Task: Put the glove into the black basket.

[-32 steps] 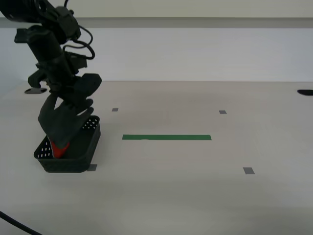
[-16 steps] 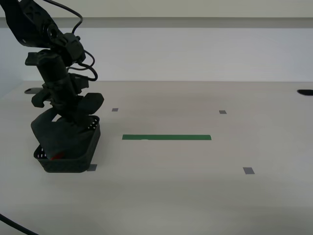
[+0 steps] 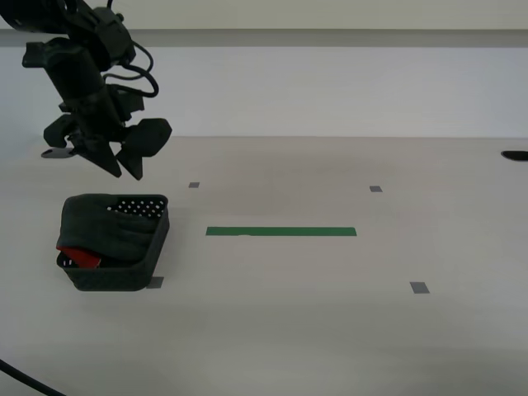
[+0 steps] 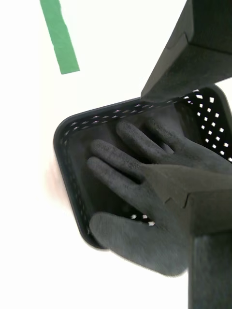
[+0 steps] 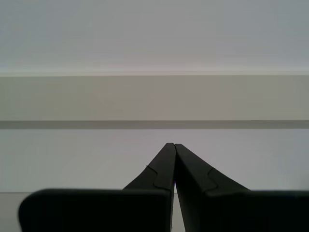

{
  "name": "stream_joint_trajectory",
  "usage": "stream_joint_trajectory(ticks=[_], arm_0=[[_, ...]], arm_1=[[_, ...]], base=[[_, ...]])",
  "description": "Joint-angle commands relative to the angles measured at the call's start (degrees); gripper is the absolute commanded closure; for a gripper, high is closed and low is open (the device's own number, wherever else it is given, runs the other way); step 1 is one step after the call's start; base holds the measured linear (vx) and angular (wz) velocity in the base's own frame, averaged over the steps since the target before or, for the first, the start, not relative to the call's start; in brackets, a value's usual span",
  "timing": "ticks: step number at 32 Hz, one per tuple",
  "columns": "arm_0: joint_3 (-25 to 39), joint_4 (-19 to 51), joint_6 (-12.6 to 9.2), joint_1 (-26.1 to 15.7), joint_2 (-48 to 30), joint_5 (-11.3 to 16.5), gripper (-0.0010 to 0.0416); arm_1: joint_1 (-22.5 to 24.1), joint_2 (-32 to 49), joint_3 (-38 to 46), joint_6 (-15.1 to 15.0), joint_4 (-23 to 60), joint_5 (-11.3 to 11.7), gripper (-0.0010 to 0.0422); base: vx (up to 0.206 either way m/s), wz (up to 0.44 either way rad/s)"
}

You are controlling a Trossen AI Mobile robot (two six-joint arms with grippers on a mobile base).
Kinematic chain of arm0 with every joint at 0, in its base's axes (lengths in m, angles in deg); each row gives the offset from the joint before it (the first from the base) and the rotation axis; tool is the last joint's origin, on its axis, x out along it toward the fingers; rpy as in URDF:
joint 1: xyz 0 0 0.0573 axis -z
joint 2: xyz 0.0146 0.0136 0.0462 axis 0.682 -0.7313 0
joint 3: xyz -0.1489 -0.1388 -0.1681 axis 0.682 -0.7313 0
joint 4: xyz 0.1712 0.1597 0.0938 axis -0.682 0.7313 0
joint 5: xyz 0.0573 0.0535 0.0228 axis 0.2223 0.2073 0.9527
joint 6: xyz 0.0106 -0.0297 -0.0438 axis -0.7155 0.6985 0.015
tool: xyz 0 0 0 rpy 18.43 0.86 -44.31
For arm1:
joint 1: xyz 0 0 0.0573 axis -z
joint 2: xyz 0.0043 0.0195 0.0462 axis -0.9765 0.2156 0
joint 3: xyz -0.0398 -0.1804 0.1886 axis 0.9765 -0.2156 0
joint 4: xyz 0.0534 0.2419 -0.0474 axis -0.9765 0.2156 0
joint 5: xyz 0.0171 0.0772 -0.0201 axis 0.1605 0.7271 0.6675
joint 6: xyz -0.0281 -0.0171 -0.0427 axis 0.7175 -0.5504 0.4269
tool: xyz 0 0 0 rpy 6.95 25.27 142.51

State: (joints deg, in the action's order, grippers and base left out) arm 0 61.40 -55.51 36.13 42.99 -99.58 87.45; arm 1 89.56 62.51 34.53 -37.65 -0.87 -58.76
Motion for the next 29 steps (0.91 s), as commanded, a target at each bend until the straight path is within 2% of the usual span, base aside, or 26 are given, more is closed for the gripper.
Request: stream_joint_trajectory(ticks=[1,2,3,5,7,29], arm_0=[[0.07,-0.17,-0.02,-0.02,0.0,-0.09,0.0405],[0.07,-0.17,0.0,-0.02,-0.02,-0.09,0.0405],[0.07,-0.15,0.0,-0.04,0.0,-0.09,0.0405],[0.07,-0.17,0.0,-0.02,0.0,-0.09,0.0405],[0.07,-0.17,0.0,-0.04,0.0,-0.09,0.0405],[0.07,-0.17,0.0,-0.04,0.0,-0.09,0.0405]], arm_1=[[0.02,-2.03,0.09,1.42,0.61,0.07,0.0286],[0.02,-2.82,0.09,1.57,1.6,0.11,0.0354],[0.02,-2.82,0.09,1.57,1.68,0.11,0.0385],[0.02,-2.82,0.09,1.6,1.84,0.11,0.042],[0.02,-2.8,0.09,1.64,1.68,0.11,0.0404],[0.02,-2.8,0.09,1.57,1.22,0.11,0.0404]], base=[[0.0,0.0],[0.0,0.0],[0.0,0.0],[0.0,0.0],[0.0,0.0],[0.0,0.0]])
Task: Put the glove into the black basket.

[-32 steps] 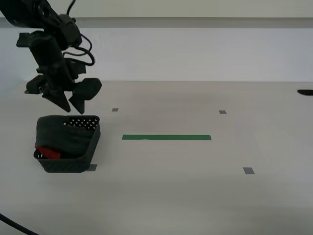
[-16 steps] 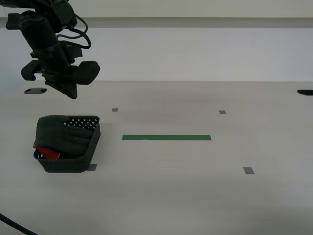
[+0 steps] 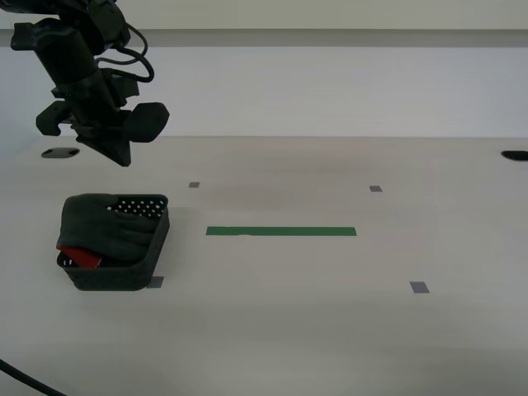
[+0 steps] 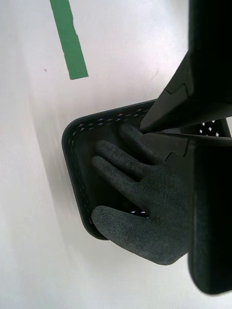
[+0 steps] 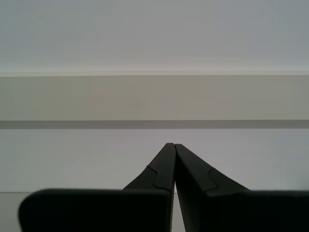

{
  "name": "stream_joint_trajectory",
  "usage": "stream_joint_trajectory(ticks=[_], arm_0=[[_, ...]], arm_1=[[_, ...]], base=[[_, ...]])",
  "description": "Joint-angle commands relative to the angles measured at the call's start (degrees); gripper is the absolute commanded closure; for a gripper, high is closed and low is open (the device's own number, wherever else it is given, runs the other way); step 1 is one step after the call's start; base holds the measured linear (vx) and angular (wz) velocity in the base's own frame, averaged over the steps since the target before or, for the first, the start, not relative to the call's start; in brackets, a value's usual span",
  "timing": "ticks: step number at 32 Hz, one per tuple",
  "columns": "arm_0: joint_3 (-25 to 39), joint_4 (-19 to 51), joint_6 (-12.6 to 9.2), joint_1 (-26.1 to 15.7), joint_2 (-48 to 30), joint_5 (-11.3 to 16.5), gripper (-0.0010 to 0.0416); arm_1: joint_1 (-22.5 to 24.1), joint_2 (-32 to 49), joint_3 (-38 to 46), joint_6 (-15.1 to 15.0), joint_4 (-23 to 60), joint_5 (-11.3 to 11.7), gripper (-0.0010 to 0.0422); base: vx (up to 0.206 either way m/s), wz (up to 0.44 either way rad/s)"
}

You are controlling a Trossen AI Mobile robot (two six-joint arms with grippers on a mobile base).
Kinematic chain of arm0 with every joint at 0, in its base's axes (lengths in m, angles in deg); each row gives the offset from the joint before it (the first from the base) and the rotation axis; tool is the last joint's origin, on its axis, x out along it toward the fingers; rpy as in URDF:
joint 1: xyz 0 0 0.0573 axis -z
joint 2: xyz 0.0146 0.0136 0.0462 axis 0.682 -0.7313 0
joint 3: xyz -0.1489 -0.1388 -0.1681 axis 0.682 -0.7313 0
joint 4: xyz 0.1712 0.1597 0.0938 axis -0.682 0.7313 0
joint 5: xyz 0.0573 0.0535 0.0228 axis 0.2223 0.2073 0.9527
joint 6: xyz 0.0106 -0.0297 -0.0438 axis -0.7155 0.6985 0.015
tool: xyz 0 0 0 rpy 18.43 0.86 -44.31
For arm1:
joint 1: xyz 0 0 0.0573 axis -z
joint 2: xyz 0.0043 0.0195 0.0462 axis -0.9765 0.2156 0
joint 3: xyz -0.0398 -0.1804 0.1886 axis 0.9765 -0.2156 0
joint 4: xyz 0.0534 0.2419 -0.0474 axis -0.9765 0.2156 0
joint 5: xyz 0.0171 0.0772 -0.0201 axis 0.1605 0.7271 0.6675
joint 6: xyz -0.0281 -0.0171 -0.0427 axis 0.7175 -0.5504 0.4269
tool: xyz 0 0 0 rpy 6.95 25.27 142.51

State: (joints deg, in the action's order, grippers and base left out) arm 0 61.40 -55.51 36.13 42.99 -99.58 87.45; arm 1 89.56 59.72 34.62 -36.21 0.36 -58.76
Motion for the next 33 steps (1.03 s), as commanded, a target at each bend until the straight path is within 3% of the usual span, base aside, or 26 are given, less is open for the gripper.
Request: stream_joint_trajectory(ticks=[1,33], arm_0=[[0.07,-0.17,0.0,-0.04,-0.02,-0.09,0.0405],[0.07,-0.17,0.0,-0.04,-0.02,-0.09,0.0405]], arm_1=[[0.02,0.0,0.0,0.15,0.02,0.11,0.0403],[0.04,0.0,0.0,0.15,0.0,0.11,0.0403]], base=[[0.0,0.0],[0.0,0.0]])
